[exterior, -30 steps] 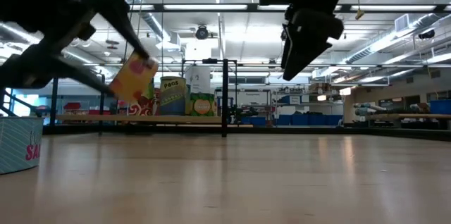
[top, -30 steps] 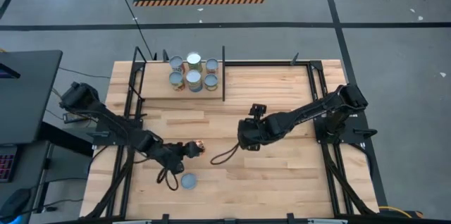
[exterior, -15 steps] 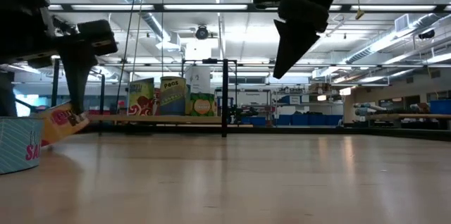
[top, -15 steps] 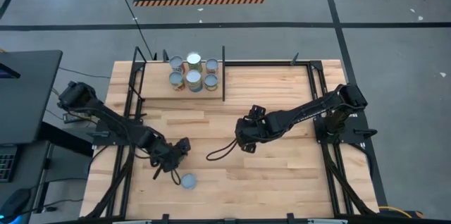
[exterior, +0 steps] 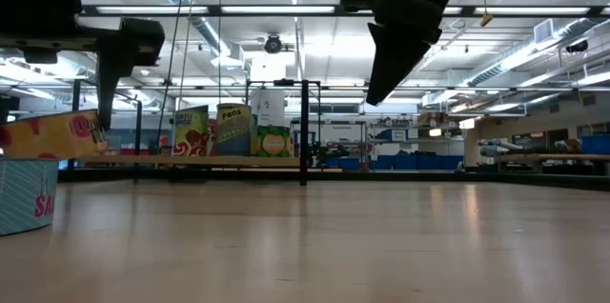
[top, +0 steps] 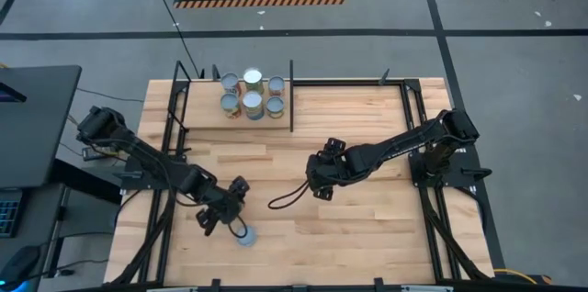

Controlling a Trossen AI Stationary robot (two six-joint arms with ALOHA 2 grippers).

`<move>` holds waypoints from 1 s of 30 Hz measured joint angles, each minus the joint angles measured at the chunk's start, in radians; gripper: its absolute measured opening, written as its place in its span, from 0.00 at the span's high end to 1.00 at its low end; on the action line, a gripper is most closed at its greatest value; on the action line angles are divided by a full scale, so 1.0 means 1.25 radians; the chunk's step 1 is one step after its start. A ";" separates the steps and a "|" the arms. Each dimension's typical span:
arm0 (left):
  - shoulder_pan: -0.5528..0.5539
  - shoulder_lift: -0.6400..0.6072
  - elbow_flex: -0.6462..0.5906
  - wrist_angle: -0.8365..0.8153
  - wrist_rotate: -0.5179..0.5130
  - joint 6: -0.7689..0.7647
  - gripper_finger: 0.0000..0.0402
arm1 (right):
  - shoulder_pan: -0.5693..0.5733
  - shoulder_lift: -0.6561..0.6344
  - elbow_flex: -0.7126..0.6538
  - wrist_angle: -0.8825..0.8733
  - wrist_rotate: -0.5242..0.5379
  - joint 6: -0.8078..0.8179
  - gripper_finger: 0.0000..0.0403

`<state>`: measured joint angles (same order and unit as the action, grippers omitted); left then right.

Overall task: Pick and place cans onto a shelf
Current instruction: Put the canned tomatoes on the shelf

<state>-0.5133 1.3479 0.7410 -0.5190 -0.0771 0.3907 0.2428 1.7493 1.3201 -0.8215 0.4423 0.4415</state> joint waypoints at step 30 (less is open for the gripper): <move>-0.023 0.074 0.000 0.015 0.077 -0.200 0.19 | 0.005 0.000 0.000 0.004 -0.037 0.003 0.07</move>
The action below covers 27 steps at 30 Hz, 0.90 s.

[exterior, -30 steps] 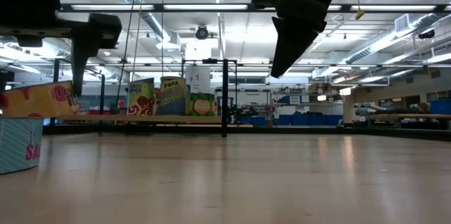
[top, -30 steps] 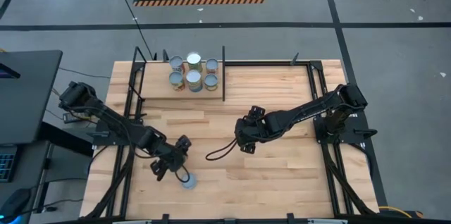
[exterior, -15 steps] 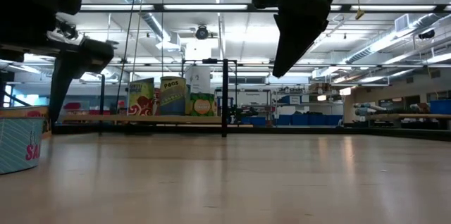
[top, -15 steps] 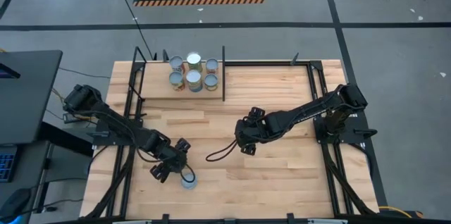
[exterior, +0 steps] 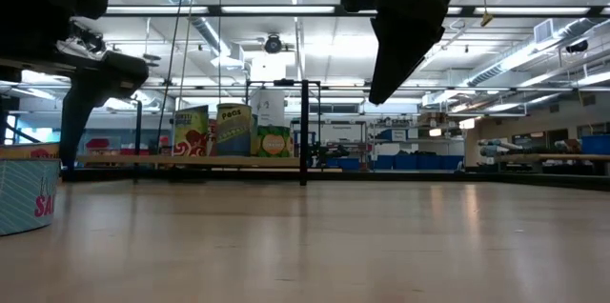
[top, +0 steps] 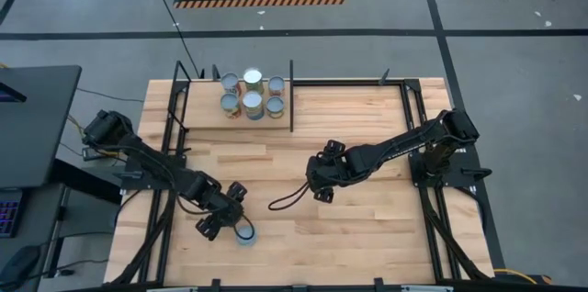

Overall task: Pick and place cans onto a shelf
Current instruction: Put the canned tomatoes on the shelf

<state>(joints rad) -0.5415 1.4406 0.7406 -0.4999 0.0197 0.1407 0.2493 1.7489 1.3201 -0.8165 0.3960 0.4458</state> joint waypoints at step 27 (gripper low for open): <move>-0.004 -0.006 0.119 -0.202 -0.013 -1.146 0.12 | 0.001 0.000 0.000 -0.002 -0.005 -0.002 0.07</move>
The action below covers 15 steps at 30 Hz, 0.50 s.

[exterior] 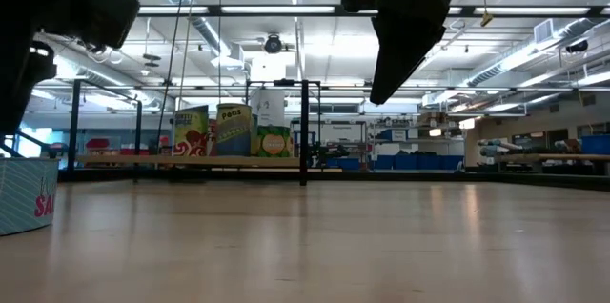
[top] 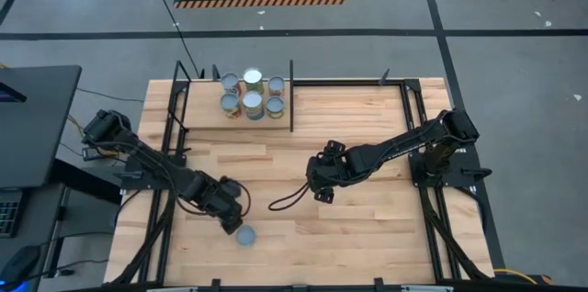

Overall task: Pick and place cans onto a shelf
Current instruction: Put the canned tomatoes on the shelf

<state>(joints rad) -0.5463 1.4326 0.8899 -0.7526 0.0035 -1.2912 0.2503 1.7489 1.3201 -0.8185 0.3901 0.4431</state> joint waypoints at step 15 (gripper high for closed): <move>-0.017 0.053 -0.013 -0.015 -0.050 -0.046 0.12 | 0.002 0.000 0.000 0.002 0.000 -0.001 0.07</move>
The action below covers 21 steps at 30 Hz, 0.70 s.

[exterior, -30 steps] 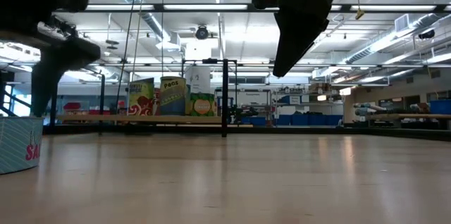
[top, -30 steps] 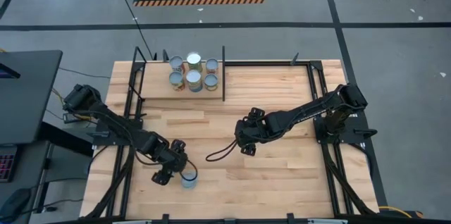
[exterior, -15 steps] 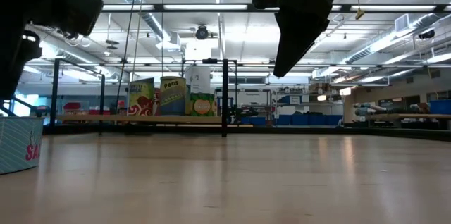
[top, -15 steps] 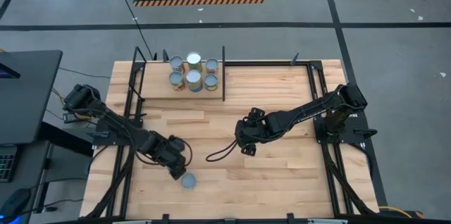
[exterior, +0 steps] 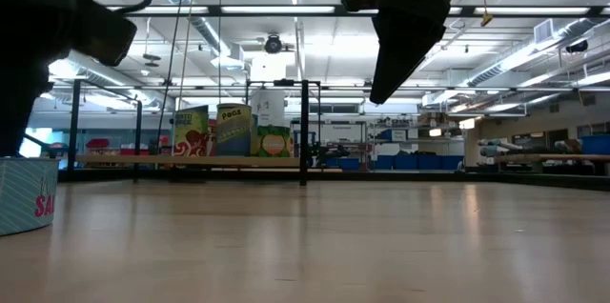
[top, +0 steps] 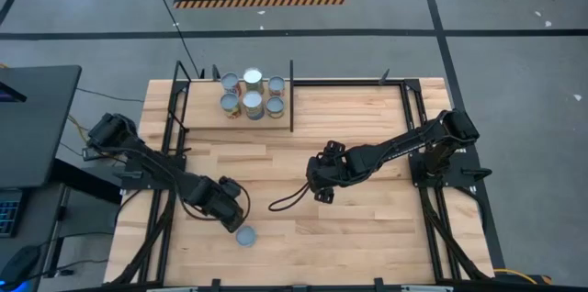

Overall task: Pick and place cans onto a shelf
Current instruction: Put the canned tomatoes on the shelf

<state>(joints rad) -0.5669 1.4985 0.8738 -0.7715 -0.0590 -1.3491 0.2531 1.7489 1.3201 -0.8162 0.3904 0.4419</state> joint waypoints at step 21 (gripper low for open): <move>-0.024 0.019 0.019 0.046 0.052 0.149 0.13 | 0.001 0.000 0.000 -0.001 0.000 0.001 0.07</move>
<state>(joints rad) -0.5972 1.5228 0.8975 -0.7141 0.0057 -1.1624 0.2539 1.7489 1.3201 -0.8171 0.3904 0.4433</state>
